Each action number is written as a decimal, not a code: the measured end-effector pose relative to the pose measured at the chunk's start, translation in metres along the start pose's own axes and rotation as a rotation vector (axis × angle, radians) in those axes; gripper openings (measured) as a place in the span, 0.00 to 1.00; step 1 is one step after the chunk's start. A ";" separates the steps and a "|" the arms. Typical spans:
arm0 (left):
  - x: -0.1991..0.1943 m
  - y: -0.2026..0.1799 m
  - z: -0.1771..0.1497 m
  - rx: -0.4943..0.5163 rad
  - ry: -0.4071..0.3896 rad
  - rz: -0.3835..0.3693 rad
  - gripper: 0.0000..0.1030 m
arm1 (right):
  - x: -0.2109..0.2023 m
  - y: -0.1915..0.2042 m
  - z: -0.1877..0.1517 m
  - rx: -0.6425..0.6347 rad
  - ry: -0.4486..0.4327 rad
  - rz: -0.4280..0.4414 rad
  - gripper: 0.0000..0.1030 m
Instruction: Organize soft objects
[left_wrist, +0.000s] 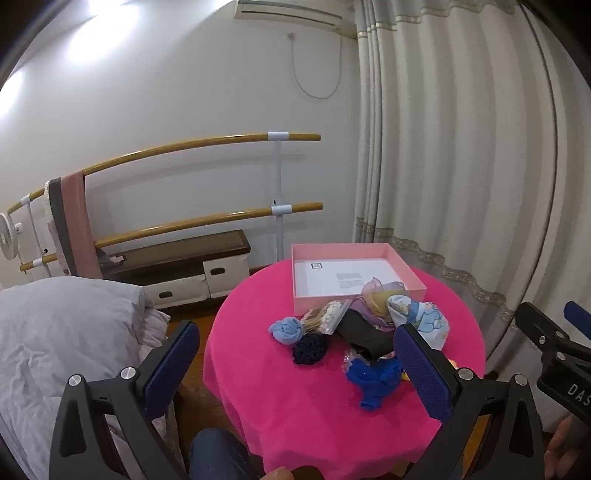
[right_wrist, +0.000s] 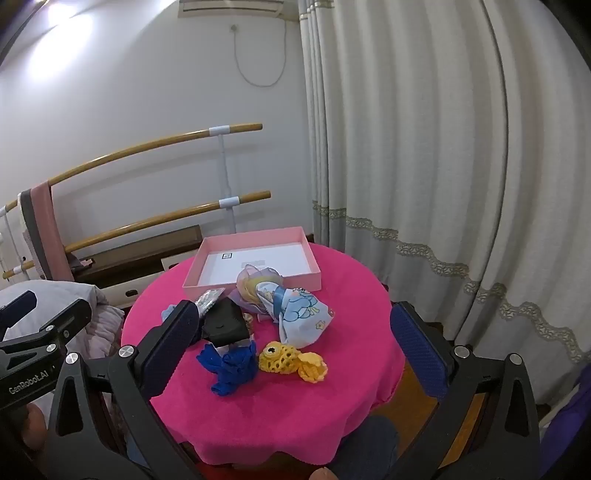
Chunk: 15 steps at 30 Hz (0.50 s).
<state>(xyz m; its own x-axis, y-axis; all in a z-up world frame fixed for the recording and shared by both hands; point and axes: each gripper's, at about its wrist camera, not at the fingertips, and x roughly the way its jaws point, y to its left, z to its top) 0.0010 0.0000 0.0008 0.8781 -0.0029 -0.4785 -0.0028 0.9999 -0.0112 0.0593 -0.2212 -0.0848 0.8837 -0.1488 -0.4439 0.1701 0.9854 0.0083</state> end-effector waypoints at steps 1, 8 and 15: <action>0.000 0.000 0.001 0.000 -0.003 -0.003 1.00 | 0.000 0.000 0.000 0.000 0.001 0.000 1.00; -0.002 -0.001 -0.001 -0.004 -0.015 0.024 1.00 | -0.001 0.000 0.001 0.001 -0.001 -0.001 1.00; -0.002 -0.002 -0.003 -0.007 -0.039 0.036 1.00 | 0.000 -0.002 0.002 0.000 -0.003 -0.003 1.00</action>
<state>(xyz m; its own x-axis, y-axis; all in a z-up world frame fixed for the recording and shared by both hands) -0.0019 -0.0023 -0.0007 0.8953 0.0338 -0.4441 -0.0381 0.9993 -0.0007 0.0600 -0.2233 -0.0835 0.8846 -0.1523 -0.4408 0.1731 0.9849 0.0070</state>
